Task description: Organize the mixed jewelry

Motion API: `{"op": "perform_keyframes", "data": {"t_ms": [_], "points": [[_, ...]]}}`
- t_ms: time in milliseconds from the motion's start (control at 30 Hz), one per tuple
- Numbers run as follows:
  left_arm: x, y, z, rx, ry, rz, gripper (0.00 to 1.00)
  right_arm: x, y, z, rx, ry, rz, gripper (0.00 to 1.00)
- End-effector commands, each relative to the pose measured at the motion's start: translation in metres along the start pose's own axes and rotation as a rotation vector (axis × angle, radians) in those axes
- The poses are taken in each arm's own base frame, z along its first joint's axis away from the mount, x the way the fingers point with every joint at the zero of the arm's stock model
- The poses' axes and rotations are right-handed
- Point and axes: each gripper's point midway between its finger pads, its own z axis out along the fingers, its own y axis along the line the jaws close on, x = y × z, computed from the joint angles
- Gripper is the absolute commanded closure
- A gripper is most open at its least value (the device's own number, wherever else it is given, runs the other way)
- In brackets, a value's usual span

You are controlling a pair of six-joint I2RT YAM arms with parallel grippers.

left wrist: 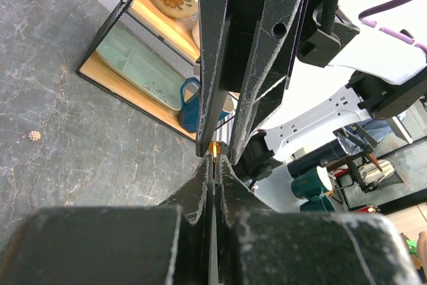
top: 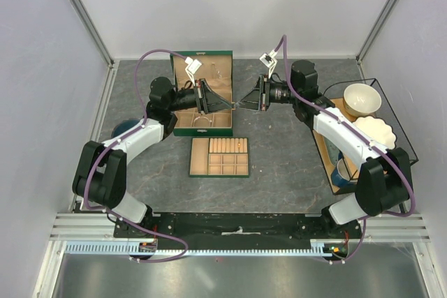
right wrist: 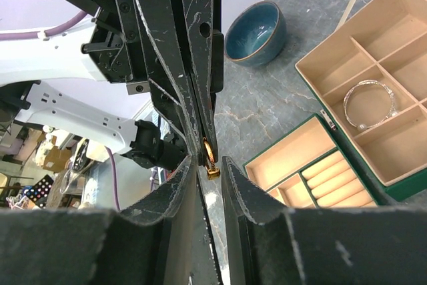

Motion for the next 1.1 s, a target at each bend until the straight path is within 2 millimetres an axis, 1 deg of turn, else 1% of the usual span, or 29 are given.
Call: {"op": "perform_keyframes", "data": {"t_ms": [0,100,567,700,767,800,833,900,1033,1067], "points": [[-0.003,-0.007,0.002,0.032,-0.002,0.026,0.98,-0.006,0.02,-0.002,-0.054,-0.019,-0.062,0.72],[-0.002,-0.007,0.002,0.029,-0.001,0.023,0.99,-0.005,0.022,-0.002,-0.058,-0.018,-0.066,0.75],[-0.001,-0.007,0.001,0.024,-0.005,0.027,0.99,-0.005,0.025,-0.004,-0.061,-0.021,-0.075,0.83],[0.001,-0.004,0.0,0.013,-0.005,0.017,0.98,-0.005,0.026,-0.005,-0.06,-0.02,-0.082,0.88],[0.0,-0.003,0.0,0.0,-0.01,0.02,0.91,-0.006,0.027,-0.006,-0.057,-0.021,-0.088,0.9],[0.001,-0.001,0.0,-0.012,-0.007,0.008,0.86,-0.005,0.027,-0.006,-0.053,-0.018,-0.088,0.93],[0.002,0.0,-0.001,-0.019,-0.007,0.008,0.79,-0.006,0.027,-0.007,-0.047,-0.022,-0.094,0.94],[0.001,0.001,-0.002,-0.032,-0.014,0.023,0.73,-0.004,0.025,-0.008,-0.028,-0.015,-0.089,0.97],[-0.003,0.007,-0.008,-0.084,-0.032,0.023,0.58,-0.002,0.02,-0.011,0.012,-0.011,-0.116,0.99],[-0.006,0.01,-0.011,-0.095,-0.042,0.025,0.56,-0.003,0.019,-0.012,0.024,-0.014,-0.117,0.99]]}}
